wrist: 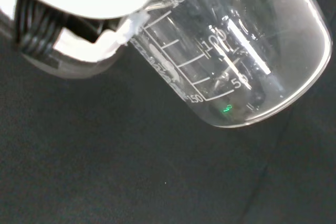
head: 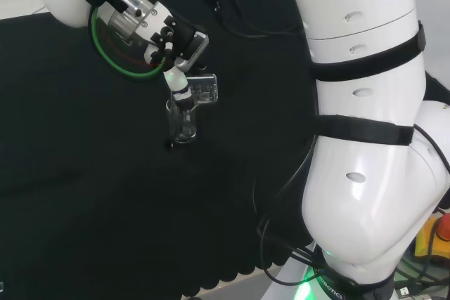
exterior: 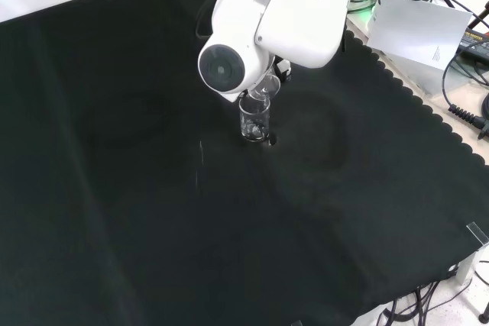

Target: Pour the water from the handheld beaker into the one on the table.

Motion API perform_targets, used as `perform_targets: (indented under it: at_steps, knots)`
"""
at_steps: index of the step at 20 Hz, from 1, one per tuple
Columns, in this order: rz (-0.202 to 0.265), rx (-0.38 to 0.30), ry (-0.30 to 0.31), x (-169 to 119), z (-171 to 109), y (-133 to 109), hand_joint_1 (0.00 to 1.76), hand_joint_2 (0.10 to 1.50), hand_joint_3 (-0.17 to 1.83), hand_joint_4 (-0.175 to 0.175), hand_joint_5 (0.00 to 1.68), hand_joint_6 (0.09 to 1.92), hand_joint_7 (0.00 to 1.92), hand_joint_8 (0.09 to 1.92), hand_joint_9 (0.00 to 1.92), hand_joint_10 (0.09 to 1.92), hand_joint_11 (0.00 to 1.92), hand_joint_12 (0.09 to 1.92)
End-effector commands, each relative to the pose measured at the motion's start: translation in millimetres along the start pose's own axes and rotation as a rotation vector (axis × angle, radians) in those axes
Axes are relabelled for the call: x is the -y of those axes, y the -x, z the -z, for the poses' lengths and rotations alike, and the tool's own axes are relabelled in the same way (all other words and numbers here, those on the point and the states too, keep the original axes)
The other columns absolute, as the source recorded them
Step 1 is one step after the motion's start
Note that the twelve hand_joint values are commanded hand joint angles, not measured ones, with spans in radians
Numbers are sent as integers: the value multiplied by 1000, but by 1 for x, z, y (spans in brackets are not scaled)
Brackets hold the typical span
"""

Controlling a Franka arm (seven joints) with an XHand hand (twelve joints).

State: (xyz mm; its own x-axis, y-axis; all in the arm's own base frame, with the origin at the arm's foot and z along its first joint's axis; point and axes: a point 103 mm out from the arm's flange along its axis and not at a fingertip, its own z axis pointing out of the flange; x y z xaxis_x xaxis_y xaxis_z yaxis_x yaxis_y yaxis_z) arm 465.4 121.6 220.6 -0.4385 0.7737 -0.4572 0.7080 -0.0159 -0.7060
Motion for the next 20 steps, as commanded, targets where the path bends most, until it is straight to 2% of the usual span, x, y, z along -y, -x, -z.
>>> perform_targets:
  at_steps: [1, 8, 10, 20]
  knots:
    - [-7, 7, -10, -3, -4, 5, 1316, 743, 405, -175, 1401, 319, 1572, 87, 1634, 87, 1314, 720]
    - [-14, 24, -21, -8, -14, 16, 1316, 744, 405, -175, 1401, 320, 1572, 87, 1634, 87, 1314, 719]
    - [-25, 53, -21, -8, -14, 15, 1316, 744, 404, -175, 1401, 320, 1572, 87, 1634, 87, 1314, 719]
    - [-32, 58, -31, -6, -5, 8, 1316, 745, 403, -175, 1400, 321, 1572, 87, 1633, 87, 1314, 719]
